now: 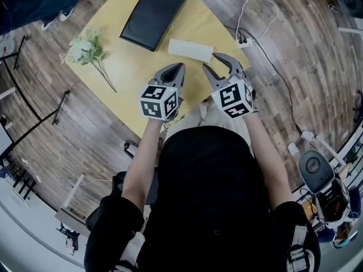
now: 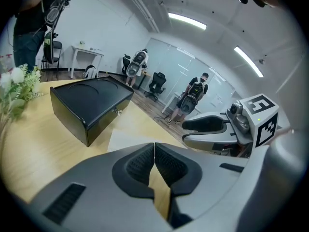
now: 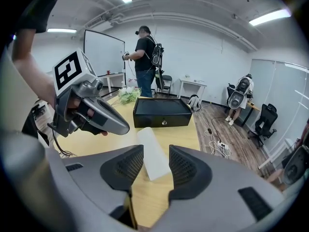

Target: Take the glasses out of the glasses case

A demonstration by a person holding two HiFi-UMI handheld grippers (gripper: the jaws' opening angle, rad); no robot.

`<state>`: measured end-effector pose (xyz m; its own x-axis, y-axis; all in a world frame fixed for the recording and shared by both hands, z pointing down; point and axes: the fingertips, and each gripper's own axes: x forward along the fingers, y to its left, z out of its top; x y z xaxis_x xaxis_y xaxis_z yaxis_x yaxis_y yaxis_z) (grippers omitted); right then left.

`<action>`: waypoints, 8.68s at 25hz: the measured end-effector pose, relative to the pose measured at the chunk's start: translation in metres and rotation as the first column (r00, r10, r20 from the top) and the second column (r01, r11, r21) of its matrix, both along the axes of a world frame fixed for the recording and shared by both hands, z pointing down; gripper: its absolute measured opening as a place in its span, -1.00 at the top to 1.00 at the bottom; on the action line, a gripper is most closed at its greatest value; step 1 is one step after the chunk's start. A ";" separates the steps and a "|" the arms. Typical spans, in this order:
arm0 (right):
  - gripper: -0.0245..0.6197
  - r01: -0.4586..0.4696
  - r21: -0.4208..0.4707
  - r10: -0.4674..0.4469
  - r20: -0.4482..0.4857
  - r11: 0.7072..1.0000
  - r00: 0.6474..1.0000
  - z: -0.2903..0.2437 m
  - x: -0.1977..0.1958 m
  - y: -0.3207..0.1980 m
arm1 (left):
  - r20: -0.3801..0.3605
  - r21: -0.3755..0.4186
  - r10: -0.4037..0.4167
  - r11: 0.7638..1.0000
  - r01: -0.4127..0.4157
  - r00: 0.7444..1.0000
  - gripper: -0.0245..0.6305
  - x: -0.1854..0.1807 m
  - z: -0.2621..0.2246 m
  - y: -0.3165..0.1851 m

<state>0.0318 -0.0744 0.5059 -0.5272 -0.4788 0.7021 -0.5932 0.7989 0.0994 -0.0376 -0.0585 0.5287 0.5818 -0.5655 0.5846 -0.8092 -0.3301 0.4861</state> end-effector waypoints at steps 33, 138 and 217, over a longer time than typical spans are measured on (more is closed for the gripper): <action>0.00 0.183 0.030 -0.166 -0.296 0.983 0.941 0.100 -0.013 -0.022 | 0.080 -0.142 0.011 0.990 0.001 0.997 0.85 -0.019 0.089 -0.035; 0.75 0.179 0.116 -0.162 -0.141 0.977 0.977 0.042 -0.036 -0.037 | 0.076 -0.091 -0.055 0.994 0.062 0.996 0.85 -0.013 0.051 -0.026; 0.85 0.195 0.189 -0.170 -0.140 0.962 0.975 0.017 -0.061 -0.033 | 0.056 -0.029 -0.153 0.988 0.154 0.987 0.85 -0.050 0.010 0.023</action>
